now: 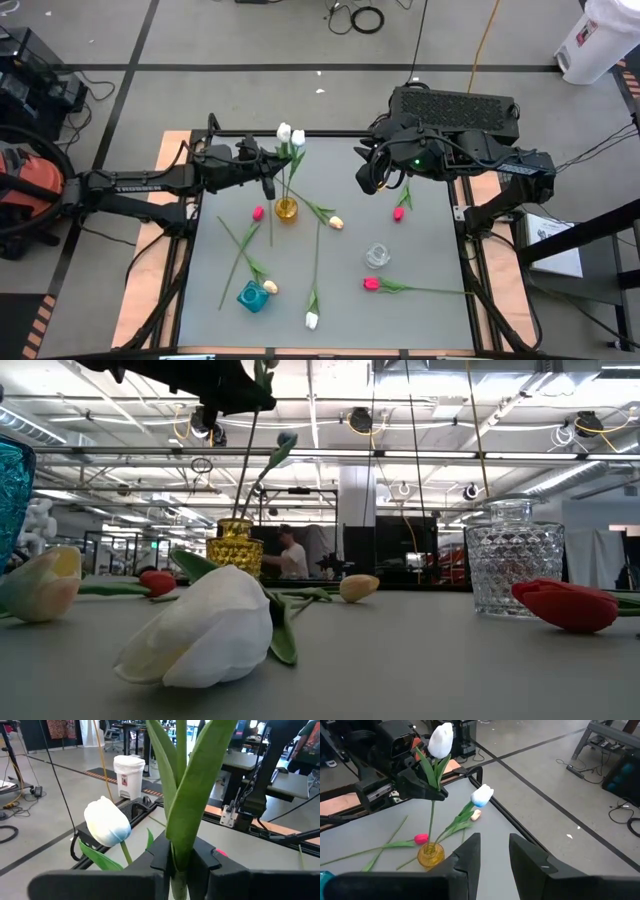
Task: Sort flowers into vase by color
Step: Put the top white tulip into the yellow vase, then put the top right red tulip into the transparent vase
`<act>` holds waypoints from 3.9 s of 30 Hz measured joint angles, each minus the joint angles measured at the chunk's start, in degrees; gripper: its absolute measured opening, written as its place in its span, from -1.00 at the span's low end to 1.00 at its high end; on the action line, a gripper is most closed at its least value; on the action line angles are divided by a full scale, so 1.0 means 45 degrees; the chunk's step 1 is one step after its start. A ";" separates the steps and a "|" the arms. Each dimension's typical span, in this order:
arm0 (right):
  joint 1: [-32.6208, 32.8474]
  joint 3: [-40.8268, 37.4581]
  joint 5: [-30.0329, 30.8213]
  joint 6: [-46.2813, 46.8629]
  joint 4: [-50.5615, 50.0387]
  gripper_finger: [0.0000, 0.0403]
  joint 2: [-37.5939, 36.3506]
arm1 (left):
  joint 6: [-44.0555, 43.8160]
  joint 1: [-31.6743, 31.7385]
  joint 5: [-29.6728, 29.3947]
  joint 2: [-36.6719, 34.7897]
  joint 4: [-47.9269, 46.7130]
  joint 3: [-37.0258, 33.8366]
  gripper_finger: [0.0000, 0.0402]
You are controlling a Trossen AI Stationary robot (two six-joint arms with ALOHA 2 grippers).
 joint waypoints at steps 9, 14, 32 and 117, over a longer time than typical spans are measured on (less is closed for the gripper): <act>0.0000 0.0000 0.0000 -0.0007 0.0019 -0.54 0.0000 | -0.0010 0.0002 0.0442 0.0000 0.0000 0.0000 -0.77; 0.0000 0.0000 0.0005 -0.0053 0.0019 -0.54 0.0000 | -0.0018 -0.0003 0.0838 -0.0005 0.0000 0.0000 -0.77; 0.0000 0.0000 0.0053 -0.0403 0.0027 -0.54 0.0000 | -0.1058 -0.0357 0.1817 -0.0005 -0.0639 -0.0010 -0.72; -0.0005 -1.0858 0.0596 0.2886 0.0141 -0.54 -1.2356 | -0.3371 -0.0435 -0.3021 -0.9437 -0.9709 0.0010 -0.15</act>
